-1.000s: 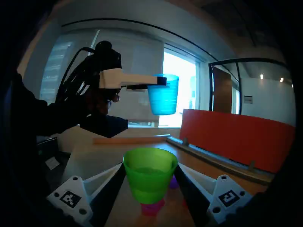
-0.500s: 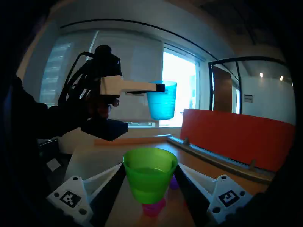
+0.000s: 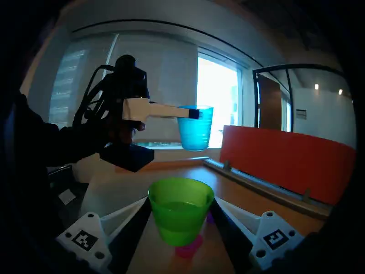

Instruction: Pour water

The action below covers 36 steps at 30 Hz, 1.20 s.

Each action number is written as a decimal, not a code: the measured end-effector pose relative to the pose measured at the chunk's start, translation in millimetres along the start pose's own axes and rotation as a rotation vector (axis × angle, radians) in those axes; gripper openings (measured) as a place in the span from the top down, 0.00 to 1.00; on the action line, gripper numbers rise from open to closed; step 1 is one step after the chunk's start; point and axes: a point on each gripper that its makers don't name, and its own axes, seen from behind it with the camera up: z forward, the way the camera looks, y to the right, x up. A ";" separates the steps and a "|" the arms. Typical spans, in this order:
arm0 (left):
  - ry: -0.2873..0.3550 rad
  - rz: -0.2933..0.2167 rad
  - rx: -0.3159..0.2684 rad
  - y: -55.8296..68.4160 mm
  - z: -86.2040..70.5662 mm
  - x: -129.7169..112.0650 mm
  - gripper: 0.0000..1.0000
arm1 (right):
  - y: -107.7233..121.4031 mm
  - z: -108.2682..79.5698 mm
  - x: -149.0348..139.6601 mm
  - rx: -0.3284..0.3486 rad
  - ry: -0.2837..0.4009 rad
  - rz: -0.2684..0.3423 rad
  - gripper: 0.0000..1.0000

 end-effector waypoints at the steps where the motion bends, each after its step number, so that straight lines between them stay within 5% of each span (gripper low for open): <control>1: -0.005 -0.001 0.001 -0.7 -0.6 -3.2 0.13 | 0.4 -0.2 -0.8 0.000 -0.004 -0.001 0.10; 26: -0.150 0.039 0.026 1.0 -26.5 -103.3 0.12 | 2.3 -15.0 -43.7 0.013 -0.123 0.015 0.10; 36: -0.211 0.014 0.024 6.5 -34.5 -144.6 0.12 | 3.1 -23.9 -64.0 0.014 -0.179 0.023 0.10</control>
